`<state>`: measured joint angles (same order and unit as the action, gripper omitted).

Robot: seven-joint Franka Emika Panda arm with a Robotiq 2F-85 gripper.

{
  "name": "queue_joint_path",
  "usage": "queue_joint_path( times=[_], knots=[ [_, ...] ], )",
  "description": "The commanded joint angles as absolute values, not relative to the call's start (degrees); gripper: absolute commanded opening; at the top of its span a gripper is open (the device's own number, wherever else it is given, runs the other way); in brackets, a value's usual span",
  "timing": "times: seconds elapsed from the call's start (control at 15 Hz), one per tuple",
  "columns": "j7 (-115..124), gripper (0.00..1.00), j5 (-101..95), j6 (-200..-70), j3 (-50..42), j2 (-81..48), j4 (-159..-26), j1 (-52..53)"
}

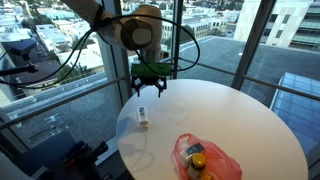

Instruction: Move the white and blue bottle from the table to the plastic bag

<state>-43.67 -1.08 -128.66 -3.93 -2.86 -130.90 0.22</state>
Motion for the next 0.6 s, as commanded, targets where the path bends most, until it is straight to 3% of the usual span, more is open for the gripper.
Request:
queue_joint_path(
  times=[0.0, 0.53],
  knots=[
    [-47.8, 1.0, 1.6, -129.9, -1.8, -9.3, -126.4, -0.7],
    [-44.6, 1.0, -1.2, -135.2, 1.9, -19.1, -123.0, -0.5]
  ],
)
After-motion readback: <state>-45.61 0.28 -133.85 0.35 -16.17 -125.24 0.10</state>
